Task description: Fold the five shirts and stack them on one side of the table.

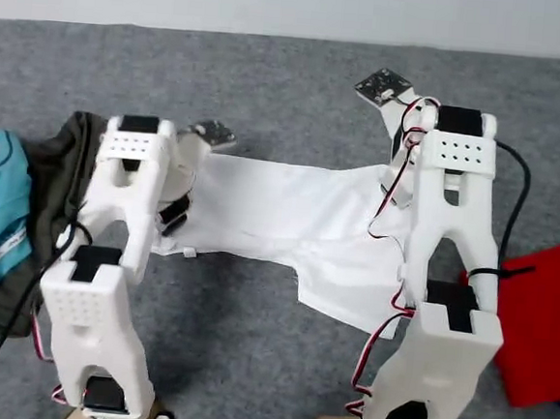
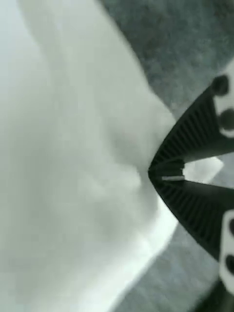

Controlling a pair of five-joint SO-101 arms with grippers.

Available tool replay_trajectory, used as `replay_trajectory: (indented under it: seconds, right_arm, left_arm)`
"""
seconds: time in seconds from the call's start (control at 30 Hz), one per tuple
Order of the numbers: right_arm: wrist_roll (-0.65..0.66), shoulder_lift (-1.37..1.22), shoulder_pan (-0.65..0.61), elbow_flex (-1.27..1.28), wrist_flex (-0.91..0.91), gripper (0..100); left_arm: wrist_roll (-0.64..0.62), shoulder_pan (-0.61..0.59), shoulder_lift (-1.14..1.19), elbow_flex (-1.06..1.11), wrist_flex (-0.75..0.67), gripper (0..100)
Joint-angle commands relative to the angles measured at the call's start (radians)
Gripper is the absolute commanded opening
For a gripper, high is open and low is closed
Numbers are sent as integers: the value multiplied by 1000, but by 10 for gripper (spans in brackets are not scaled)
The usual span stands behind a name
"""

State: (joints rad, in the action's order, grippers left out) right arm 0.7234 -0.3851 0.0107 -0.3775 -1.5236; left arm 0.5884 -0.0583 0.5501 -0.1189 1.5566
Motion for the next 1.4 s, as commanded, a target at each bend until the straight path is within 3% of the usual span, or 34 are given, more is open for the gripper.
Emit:
replay_trajectory:
  seconds: [0.0,0.2,0.3,0.67,1.03,1.37]
  right_arm:
    - [-9,76,8,-57,-51,206]
    - [-9,104,53,-55,-189,205]
    - [-9,139,71,-49,-262,205]
    - [77,386,107,305,-257,205]
    - [-98,303,39,663,185,207]
    - [-215,59,7,652,292,204]
  left_arm:
    - [6,-6,60,-18,-3,3]
    - [5,-64,97,-213,199,3]
    - [0,-89,35,-259,199,3]
    - [0,51,-442,-38,195,3]
    - [-100,14,-522,47,178,3]
    - [-100,9,-517,47,175,3]
